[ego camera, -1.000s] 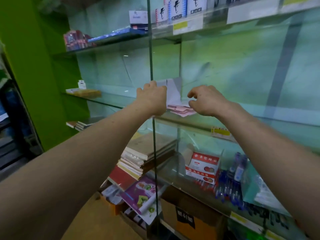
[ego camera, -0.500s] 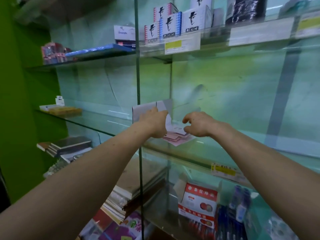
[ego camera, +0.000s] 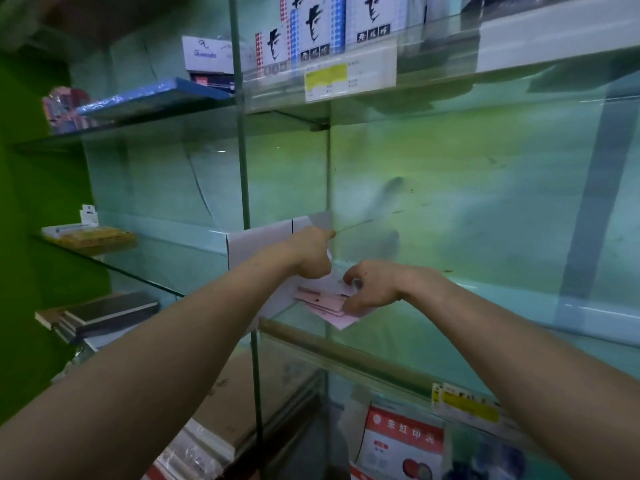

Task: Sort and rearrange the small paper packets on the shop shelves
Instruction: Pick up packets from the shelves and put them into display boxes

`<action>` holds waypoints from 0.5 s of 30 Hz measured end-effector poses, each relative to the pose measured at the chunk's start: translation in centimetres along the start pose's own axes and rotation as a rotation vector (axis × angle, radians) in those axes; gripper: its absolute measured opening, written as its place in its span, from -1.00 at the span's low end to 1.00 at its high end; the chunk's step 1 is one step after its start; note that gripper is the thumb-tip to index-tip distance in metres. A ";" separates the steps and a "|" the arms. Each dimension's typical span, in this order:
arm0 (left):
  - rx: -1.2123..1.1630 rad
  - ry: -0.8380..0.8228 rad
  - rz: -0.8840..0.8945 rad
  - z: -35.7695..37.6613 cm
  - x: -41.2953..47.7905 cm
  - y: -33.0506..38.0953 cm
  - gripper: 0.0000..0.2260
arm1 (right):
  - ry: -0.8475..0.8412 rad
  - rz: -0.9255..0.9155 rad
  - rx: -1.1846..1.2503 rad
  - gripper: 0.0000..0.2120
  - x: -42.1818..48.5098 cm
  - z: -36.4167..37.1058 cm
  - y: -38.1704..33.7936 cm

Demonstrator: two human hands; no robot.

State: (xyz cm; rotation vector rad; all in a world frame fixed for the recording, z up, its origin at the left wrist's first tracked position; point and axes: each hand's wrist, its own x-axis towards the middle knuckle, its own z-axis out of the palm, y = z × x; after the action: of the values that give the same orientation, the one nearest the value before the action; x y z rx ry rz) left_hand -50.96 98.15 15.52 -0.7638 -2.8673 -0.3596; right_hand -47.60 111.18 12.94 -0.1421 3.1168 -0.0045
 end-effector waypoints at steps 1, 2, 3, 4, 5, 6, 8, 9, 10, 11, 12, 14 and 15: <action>-0.020 -0.021 0.011 0.0 0.2 -0.1 -0.43 | -0.005 -0.003 -0.006 -0.43 0.1 -0.1 0.1; -0.040 -0.043 0.024 -0.1 0.3 -0.2 -0.42 | -0.018 -0.001 0.000 -0.44 0.2 -0.3 0.1; -0.059 -0.067 0.035 -0.1 0.5 -0.3 -0.42 | -0.036 0.002 0.009 -0.43 0.2 -0.6 0.2; -0.077 -0.091 0.041 -0.1 0.7 -0.5 -0.42 | -0.058 0.005 0.020 -0.42 0.3 -0.9 0.3; -0.095 -0.109 0.043 -0.1 0.9 -0.7 -0.42 | -0.079 0.007 0.027 -0.42 0.4 -1.2 0.3; -0.113 -0.121 0.043 -0.1 1.1 -0.9 -0.42 | -0.096 0.008 0.030 -0.43 0.5 -1.6 0.4; -0.156 -0.128 0.039 0.0 1.5 -1.2 -0.43 | -0.112 0.011 0.026 -0.48 0.7 -2.0 0.4; -0.179 -0.128 0.038 0.1 1.7 -1.3 -0.44 | -0.112 0.017 0.027 -0.51 0.7 -2.1 0.4; -0.200 -0.130 0.037 0.2 1.9 -1.4 -0.44 | -0.105 0.026 0.033 -0.54 0.8 -2.0 0.4; -0.214 -0.133 0.039 0.2 2.0 -1.5 -0.45 | -0.079 0.030 0.032 -0.57 0.8 -2.0 0.4; -0.218 -0.139 0.043 0.3 2.0 -1.5 -0.45 | -0.027 0.029 0.022 -0.63 1.0 -1.9 0.5; -0.197 -0.151 0.058 0.3 2.1 -1.4 -0.46 | 0.154 0.039 -0.029 -0.76 1.1 -2.1 0.9; -0.175 -0.147 0.067 0.3 2.0 -1.2 -0.49 | 0.262 0.055 -0.053 -0.78 1.0 -2.3 1.1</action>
State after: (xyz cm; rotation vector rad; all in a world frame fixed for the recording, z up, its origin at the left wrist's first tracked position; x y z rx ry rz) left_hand -53.37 98.15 15.41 -0.9512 -2.9657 -0.5743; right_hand -48.71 112.14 15.22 -0.0600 3.3825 0.0658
